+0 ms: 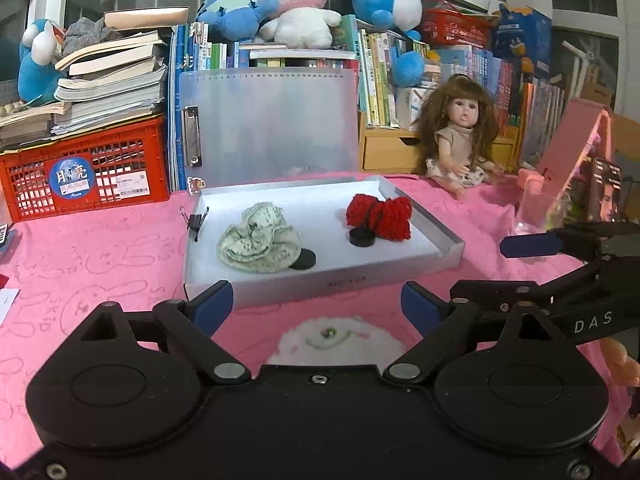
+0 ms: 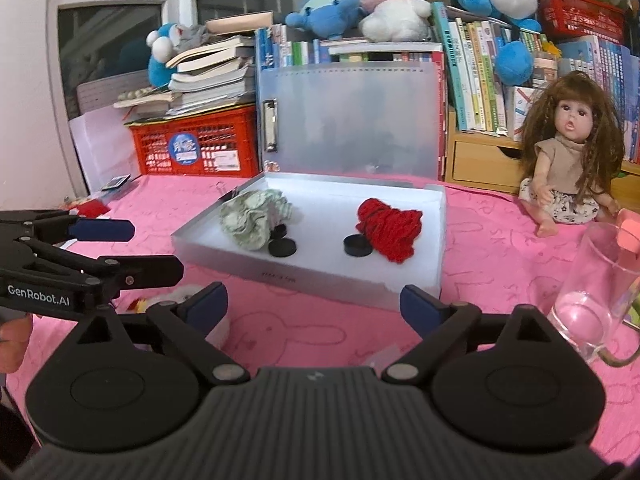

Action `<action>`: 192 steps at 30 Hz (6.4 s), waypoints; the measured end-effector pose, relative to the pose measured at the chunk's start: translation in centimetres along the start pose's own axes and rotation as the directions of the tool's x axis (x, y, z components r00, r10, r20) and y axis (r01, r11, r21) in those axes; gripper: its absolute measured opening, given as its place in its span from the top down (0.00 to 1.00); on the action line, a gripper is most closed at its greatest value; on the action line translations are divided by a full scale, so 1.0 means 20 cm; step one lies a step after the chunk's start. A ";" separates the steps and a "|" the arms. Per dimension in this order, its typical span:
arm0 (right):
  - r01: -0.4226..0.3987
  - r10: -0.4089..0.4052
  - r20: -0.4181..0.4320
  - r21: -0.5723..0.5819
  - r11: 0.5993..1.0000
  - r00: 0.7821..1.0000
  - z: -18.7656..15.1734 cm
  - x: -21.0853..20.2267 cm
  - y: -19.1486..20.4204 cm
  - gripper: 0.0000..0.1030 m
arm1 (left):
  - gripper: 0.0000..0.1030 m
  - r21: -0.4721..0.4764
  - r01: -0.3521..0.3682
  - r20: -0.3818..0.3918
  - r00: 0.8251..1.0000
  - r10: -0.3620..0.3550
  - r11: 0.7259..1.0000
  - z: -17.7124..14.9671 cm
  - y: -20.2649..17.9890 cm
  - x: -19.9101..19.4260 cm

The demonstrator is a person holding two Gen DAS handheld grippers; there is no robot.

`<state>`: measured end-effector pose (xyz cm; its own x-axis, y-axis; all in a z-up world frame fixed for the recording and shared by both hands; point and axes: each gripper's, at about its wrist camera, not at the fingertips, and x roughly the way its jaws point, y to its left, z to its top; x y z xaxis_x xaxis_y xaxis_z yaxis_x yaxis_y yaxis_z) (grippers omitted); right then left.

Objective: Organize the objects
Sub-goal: 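Move both open tools back to the purple plush and blue floral pouch, then grasp the purple fluffy plush with left tool while right tool grasps the blue floral pouch, then carry the purple plush and blue pouch over the white tray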

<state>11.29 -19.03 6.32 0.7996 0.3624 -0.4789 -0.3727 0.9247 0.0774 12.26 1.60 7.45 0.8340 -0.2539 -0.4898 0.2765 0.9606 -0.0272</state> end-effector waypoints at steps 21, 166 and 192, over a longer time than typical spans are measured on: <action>-0.058 0.056 -0.022 -0.116 0.991 0.998 -0.22 -0.11 0.14 0.00 | 0.11 0.006 -0.009 -0.031 0.999 0.009 1.000 -0.24 -0.02 -0.18; 0.025 -0.025 0.002 0.002 1.000 1.000 -0.30 -0.08 0.23 0.44 | 0.49 -0.057 -0.113 0.013 0.993 0.114 0.992 -0.40 -0.18 -0.20; 0.062 -0.066 0.090 0.056 0.997 0.994 -0.12 -0.11 0.18 0.59 | 0.54 -0.032 -0.100 0.086 0.991 0.102 0.994 -0.14 -0.22 -0.13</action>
<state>7.00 -16.79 5.48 0.8616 0.3092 -0.4025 -0.2958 0.9503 0.0968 7.59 -1.57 6.33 0.8961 -0.1629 -0.4129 0.1763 0.9843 -0.0058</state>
